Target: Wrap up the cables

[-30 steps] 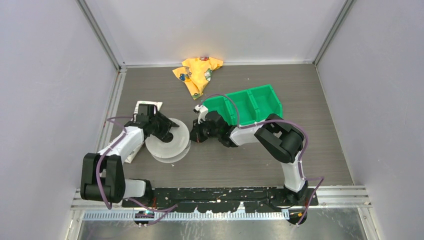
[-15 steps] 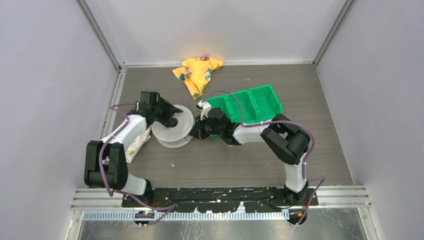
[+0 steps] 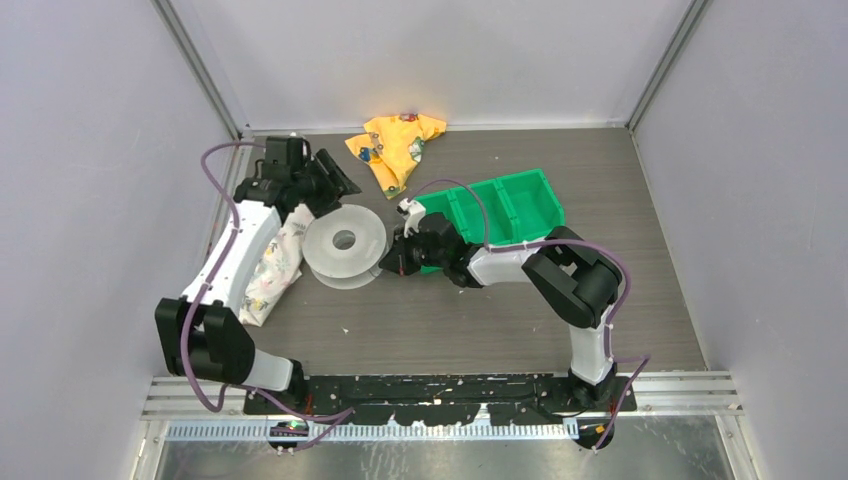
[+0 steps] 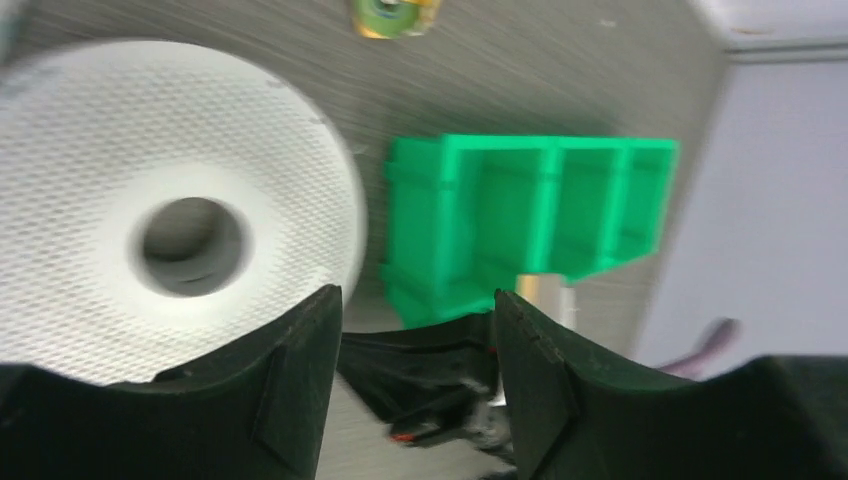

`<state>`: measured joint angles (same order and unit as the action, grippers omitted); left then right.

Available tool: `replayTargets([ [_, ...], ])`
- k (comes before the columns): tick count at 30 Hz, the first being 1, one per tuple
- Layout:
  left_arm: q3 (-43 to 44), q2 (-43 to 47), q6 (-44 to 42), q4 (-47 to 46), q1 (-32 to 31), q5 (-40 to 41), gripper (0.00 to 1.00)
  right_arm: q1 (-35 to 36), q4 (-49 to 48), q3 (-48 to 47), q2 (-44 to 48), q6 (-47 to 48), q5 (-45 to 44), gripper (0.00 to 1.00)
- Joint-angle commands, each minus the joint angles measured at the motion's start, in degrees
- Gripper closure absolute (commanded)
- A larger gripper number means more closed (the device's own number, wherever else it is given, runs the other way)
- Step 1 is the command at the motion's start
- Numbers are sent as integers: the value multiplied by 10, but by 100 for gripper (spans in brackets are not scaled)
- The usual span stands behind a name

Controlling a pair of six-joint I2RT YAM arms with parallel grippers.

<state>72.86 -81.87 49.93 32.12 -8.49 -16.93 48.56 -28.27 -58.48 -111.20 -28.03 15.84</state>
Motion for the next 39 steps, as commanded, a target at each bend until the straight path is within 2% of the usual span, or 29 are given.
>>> replayTargets([
  [1,17,24,-167,148,8,203,40,-1,-30,-12,23,-9,10,100],
  [4,-20,16,-194,110,35,203,40,-2,-30,-13,24,-9,13,100],
  [8,-33,-33,-203,62,62,127,42,-2,-30,-12,26,-12,17,100],
  [12,-27,-50,-212,51,62,163,42,-2,-28,-11,29,-13,18,99],
  [16,-30,-52,-234,41,74,205,38,-1,-27,-10,29,-14,20,100],
  [22,-38,-96,-243,21,121,137,40,-2,-31,-14,25,-21,26,100],
  [27,-56,-128,-236,-9,146,72,50,-2,-30,-16,23,-23,29,99],
  [30,-68,-130,-226,-21,154,41,66,-2,-30,-16,25,-23,30,99],
  [33,-88,-107,-214,-34,155,40,81,-1,-30,-15,24,-24,30,99],
  [39,-106,-81,-214,-20,156,54,98,-1,-31,-15,24,-25,29,99],
])
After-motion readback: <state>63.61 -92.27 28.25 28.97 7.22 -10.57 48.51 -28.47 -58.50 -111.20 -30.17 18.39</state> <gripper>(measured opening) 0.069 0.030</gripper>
